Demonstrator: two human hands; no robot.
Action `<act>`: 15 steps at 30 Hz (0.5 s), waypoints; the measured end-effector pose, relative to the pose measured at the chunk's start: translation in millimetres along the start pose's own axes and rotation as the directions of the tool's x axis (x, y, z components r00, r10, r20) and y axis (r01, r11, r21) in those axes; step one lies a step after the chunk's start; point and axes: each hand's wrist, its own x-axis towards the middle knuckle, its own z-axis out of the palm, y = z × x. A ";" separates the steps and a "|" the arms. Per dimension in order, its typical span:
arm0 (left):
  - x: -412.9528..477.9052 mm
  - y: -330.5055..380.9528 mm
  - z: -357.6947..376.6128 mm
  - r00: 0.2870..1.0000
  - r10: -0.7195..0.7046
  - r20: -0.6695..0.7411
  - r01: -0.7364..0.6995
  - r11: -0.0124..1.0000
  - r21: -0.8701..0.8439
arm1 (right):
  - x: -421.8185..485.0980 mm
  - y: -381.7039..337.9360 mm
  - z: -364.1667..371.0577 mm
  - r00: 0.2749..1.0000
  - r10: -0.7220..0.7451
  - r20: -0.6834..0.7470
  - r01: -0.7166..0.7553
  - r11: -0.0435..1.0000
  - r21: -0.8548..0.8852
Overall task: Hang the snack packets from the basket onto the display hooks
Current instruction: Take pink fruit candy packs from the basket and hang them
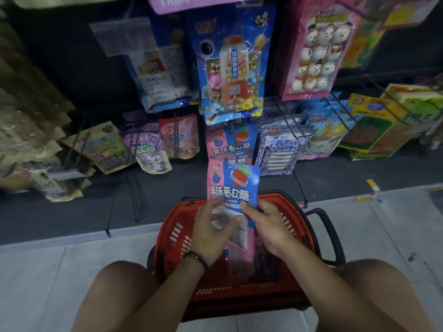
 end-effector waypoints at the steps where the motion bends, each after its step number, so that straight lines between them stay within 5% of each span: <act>1: -0.6 0.7 3.0 0.999 -0.016 0.042 0.018 0.999 -0.040 | -2.1 0.6 5.8 0.999 0.013 0.033 -0.013 1.000 -0.005; 8: 7.5 -0.9 -8.0 0.991 -0.130 -0.022 0.122 0.966 -0.228 | -3.5 -3.9 6.2 0.977 0.080 0.198 -0.058 0.992 -0.115; 12: 15.0 -0.3 -15.0 0.963 -0.261 -0.070 0.223 0.914 -0.340 | 14.1 0.0 -11.7 0.992 -0.127 0.001 0.121 0.943 -0.311; 15: 15.4 6.5 -21.4 0.965 -0.261 0.002 0.245 0.905 -0.348 | 19.0 -4.9 -19.0 0.987 -0.109 -0.121 0.095 0.988 -0.118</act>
